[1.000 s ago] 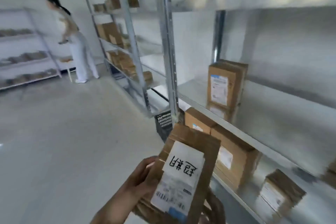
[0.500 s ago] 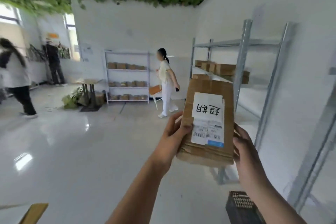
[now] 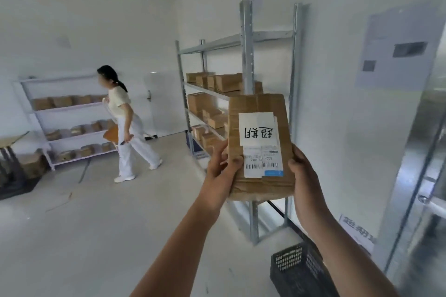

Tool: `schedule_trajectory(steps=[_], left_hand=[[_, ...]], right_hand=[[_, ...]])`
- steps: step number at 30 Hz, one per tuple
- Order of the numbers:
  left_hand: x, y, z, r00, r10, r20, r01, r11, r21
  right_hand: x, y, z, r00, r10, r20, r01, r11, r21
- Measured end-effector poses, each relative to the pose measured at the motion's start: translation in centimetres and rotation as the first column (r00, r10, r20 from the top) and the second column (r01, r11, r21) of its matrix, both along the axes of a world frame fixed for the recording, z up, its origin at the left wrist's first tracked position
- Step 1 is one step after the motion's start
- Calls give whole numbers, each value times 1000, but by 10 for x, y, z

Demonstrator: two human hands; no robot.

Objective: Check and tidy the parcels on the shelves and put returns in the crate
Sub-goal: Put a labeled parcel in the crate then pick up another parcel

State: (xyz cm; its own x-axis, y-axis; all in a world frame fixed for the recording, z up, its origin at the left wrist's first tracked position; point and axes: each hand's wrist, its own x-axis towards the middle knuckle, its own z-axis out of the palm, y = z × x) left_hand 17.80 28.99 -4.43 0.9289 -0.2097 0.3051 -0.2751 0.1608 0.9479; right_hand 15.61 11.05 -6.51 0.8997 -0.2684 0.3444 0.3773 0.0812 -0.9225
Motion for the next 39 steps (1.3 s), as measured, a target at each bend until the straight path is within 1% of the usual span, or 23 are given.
schedule_trajectory(steps=[4, 9, 11, 13, 16, 19, 21, 24, 25, 27, 29, 34, 37, 39], left_hand=[[116, -54, -14, 997, -64, -45, 65, 997, 31], [220, -116, -24, 980, -172, -99, 179, 981, 73], [260, -142, -34, 966, -220, -137, 236, 966, 109], [299, -172, -51, 937, -310, -159, 333, 932, 141], [353, -219, -93, 885, -416, -211, 452, 875, 171], [394, -259, -150, 789, -544, -286, 605, 768, 207], [418, -281, -194, 725, -588, -359, 677, 703, 215], [445, -304, -262, 638, -583, -504, 742, 641, 198], [451, -307, -281, 621, -572, -535, 753, 626, 204], [456, -308, -316, 580, -556, -595, 779, 592, 207], [464, -311, -366, 540, -544, -642, 807, 552, 210], [466, -313, -501, 469, -491, -734, 855, 460, 239], [467, -321, -595, 450, -471, -758, 869, 427, 250], [469, -329, -663, 440, -447, -779, 873, 415, 255]], right_hand=[[99, -48, -17, 991, -129, -21, 129, 991, 19], [182, -92, -34, 965, -256, -52, 258, 965, 43], [206, -111, -44, 941, -329, -80, 333, 942, 39], [228, -133, -61, 908, -403, -117, 409, 912, 37], [256, -168, -100, 839, -509, -194, 519, 855, 1], [276, -191, -147, 728, -599, -332, 638, 770, 8], [287, -199, -180, 643, -643, -417, 703, 711, -14], [308, -210, -240, 518, -669, -534, 763, 643, -66], [313, -212, -260, 485, -668, -565, 779, 624, -69], [316, -210, -292, 441, -641, -628, 785, 615, -77], [321, -208, -337, 379, -617, -690, 790, 603, -105], [322, -206, -466, 279, -553, -785, 791, 596, -138], [323, -209, -565, 265, -561, -784, 778, 605, -170], [325, -210, -637, 273, -556, -785, 777, 609, -161]])
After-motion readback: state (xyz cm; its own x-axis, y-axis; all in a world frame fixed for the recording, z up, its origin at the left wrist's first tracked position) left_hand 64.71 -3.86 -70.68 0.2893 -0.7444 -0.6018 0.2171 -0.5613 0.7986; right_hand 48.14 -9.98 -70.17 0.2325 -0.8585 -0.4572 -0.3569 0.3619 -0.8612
